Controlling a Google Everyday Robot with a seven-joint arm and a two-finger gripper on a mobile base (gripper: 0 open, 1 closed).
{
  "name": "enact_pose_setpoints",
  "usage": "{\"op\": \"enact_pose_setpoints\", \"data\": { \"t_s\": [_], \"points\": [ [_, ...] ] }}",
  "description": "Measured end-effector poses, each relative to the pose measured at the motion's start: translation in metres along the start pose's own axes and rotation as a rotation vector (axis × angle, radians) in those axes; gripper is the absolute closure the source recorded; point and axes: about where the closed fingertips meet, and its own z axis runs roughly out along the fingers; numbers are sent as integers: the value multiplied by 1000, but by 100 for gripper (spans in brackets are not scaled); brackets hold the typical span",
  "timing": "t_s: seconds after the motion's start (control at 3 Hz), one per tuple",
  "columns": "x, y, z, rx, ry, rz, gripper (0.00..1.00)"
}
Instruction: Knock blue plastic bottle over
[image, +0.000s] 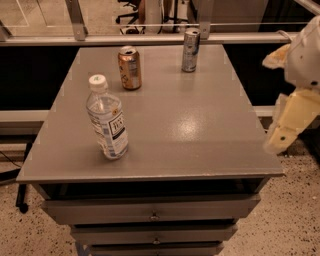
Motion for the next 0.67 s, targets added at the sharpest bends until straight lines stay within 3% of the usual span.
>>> {"op": "enact_pose_setpoints", "data": {
  "t_s": [0.33,0.67],
  "points": [
    [-31,16,35,-49,-183,-1,0],
    [-82,28,60,-96,-385,-20,0]
  ]
}}
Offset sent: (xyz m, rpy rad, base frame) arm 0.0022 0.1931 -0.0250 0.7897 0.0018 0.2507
